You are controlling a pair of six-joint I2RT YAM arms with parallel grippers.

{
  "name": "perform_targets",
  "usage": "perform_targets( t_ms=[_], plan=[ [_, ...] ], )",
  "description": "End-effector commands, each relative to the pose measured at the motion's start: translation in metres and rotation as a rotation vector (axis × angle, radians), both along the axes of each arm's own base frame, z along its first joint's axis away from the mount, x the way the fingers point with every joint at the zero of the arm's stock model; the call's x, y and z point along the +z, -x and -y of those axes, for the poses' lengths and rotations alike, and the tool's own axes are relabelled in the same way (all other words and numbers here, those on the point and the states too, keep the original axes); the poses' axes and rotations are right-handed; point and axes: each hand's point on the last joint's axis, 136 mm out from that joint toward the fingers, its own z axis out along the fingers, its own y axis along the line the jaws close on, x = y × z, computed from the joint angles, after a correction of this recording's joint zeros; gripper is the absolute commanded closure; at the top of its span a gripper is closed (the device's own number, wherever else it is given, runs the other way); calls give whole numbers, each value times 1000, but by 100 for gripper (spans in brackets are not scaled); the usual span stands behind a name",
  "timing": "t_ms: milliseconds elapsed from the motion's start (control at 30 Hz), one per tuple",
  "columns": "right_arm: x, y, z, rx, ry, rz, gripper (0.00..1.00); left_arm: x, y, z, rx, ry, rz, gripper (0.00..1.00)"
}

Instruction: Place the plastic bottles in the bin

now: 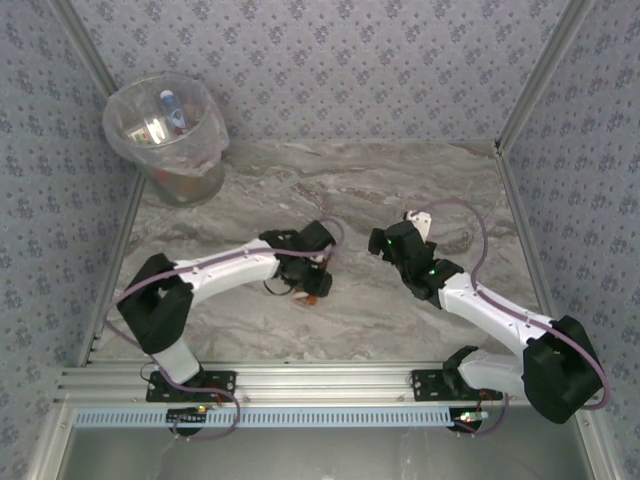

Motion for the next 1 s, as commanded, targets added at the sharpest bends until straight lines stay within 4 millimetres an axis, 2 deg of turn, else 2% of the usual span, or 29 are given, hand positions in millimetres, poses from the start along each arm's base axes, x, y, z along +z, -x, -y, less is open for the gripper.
perform_targets(
  t_ms=[0,133,300,433,667,767,967],
  plan=[
    [18,-10,-1,-19,-14,50,1,44,-41,-17,7,18,170,50],
    [24,-14,-4,-13,-40,79,1,88,-90,-51,140,27,353,51],
    [35,-19,-11,13,-58,123,2,161,-145,-89,330,156,612,53],
    [50,-22,-24,90,-72,171,2,206,-171,-111,370,181,744,53],
    [68,-17,-47,214,-99,254,2,284,-214,-163,483,226,935,53],
    [74,-13,-52,246,-88,276,2,309,-228,-179,513,262,1004,52],
    [75,-8,-46,240,-58,277,2,333,-264,-212,581,261,1067,52]
  ],
)
